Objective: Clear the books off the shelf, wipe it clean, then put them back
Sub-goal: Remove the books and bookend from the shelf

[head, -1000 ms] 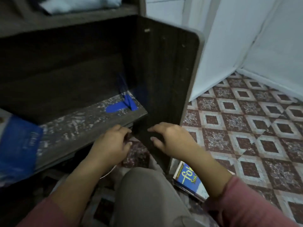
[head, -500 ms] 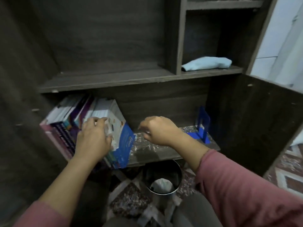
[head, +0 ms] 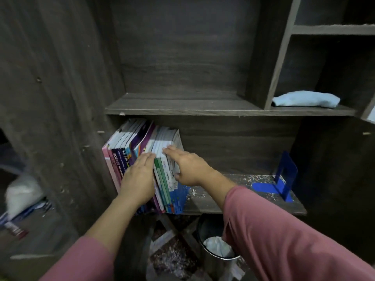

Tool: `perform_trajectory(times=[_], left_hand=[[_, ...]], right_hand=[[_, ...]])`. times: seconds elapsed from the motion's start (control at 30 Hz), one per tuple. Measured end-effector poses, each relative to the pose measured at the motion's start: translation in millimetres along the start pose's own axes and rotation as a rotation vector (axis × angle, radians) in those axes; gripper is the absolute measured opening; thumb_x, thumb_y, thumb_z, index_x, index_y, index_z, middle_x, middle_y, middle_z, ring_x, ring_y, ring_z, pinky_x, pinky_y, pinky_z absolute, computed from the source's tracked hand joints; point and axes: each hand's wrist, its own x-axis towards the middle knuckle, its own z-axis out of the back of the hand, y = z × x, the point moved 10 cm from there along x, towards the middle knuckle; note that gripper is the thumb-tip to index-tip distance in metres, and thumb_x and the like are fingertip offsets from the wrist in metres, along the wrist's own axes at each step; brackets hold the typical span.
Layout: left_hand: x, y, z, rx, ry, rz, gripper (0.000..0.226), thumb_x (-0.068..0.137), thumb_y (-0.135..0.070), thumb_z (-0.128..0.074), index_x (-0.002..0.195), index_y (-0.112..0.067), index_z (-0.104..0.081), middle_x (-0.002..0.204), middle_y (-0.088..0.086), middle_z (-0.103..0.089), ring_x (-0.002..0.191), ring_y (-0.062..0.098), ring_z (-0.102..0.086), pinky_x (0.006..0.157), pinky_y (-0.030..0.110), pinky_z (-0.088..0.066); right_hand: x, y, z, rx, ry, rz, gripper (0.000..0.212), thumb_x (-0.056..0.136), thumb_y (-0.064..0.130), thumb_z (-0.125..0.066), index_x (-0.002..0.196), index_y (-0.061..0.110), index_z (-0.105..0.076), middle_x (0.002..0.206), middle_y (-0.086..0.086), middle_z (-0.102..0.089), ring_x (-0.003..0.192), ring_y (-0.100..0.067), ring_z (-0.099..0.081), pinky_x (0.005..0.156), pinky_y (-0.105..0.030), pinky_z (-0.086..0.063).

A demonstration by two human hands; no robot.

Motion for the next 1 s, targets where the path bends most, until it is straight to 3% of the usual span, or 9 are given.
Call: perform_trajectory(times=[0.23,0.3,0.37,0.43,0.57,0.73,0.87,0.93,1.0], left_hand=[[0.0,1.8,-2.3,-0.149,-0.041,0.036,0.086,0.079,-0.002,-0.064,0.152,-0.017,-0.021,0.157,-0.002,-0.019,0.145,0.015,-0.019,0.116,0.037,-0.026],[-1.3,4.6,-2.3,-0.193,-0.053,0.051,0.084,0.079,-0.001,-0.062,0.151,-0.018,-0.023,0.157,-0.003,-0.02,0.145,0.014,-0.018,0.116,0.038,-0.025],[-2.4,6.3,-2.3,-0.21,-0.064,0.057,0.083,0.08,-0.002,-0.061,0.151,-0.019,-0.022,0.157,-0.004,-0.02,0.146,0.014,-0.016,0.116,0.038,-0.024],[-2.9,7.0,-2.9,-0.199,-0.067,0.062,0.084,0.081,-0.003,-0.062,0.152,-0.02,-0.021,0.158,-0.004,-0.018,0.147,0.013,-0.013,0.115,0.037,-0.023],[-3.2,6.2,-4.3,-0.182,-0.064,0.071,0.087,0.081,-0.005,-0.064,0.153,-0.02,-0.017,0.159,-0.005,-0.013,0.148,0.012,-0.007,0.116,0.035,-0.02],[-4.4,6.3,-5.9,-0.185,-0.051,0.076,0.091,0.079,-0.006,-0.066,0.152,-0.019,-0.014,0.159,-0.004,-0.011,0.148,0.013,-0.007,0.116,0.037,-0.022],[-2.7,1.3,-13.4,-0.103,-0.045,0.072,0.101,0.078,-0.051,-0.068,0.152,-0.016,-0.01,0.16,0.001,-0.008,0.148,0.017,-0.001,0.12,0.049,-0.003],[-6.4,-12.1,-16.2,0.021,-0.096,0.064,0.12,0.068,-0.084,-0.051,0.153,-0.01,-0.008,0.161,0.007,-0.002,0.148,0.022,0.009,0.116,0.047,0.011],[-12.1,-36.3,-20.0,0.05,-0.167,-0.001,0.131,0.058,-0.093,-0.045,0.152,-0.007,-0.015,0.161,0.011,-0.009,0.149,0.026,0.003,0.118,0.046,0.007]], right_hand=[[0.8,-8.5,9.5,-0.079,-0.097,0.044,0.07,0.083,0.0,-0.057,0.147,0.018,-0.033,0.163,0.0,-0.006,0.149,-0.018,-0.009,0.119,-0.037,-0.015],[4.0,-12.2,9.5,-0.073,-0.098,0.031,0.068,0.082,-0.004,-0.057,0.143,0.013,-0.034,0.159,-0.007,-0.022,0.145,-0.025,-0.023,0.117,-0.037,-0.023],[9.6,-12.9,12.4,-0.094,-0.116,0.032,0.056,0.078,-0.007,-0.055,0.13,0.01,-0.042,0.136,-0.011,-0.048,0.125,-0.032,-0.047,0.1,-0.037,-0.038],[16.7,-7.6,16.1,-0.198,-0.147,0.076,0.049,0.078,-0.01,-0.053,0.122,0.01,-0.045,0.119,-0.01,-0.052,0.107,-0.03,-0.053,0.086,-0.037,-0.041],[24.7,0.5,19.5,-0.425,-0.168,0.172,0.059,0.082,-0.006,-0.058,0.135,0.018,-0.045,0.125,-0.012,-0.044,0.112,-0.028,-0.044,0.094,-0.042,-0.043],[32.1,-10.7,12.2,-0.582,-0.081,0.254,0.053,0.087,0.004,-0.065,0.135,0.02,-0.05,0.158,-0.011,-0.024,0.144,-0.033,-0.025,0.116,-0.043,-0.026],[19.2,-34.1,33.4,-0.59,-0.062,0.2,0.036,0.097,0.008,-0.047,0.131,0.018,-0.052,0.16,-0.005,-0.022,0.143,-0.031,-0.029,0.114,-0.049,-0.029],[2.3,-40.0,61.7,-0.544,-0.239,0.215,0.026,0.09,0.006,-0.053,0.112,0.013,-0.062,0.149,-0.009,-0.043,0.131,-0.034,-0.048,0.101,-0.053,-0.045],[-18.9,-57.5,84.9,-0.511,-0.416,0.178,0.021,0.085,0.01,-0.054,0.102,0.012,-0.067,0.135,-0.01,-0.058,0.118,-0.033,-0.06,0.091,-0.051,-0.053]])
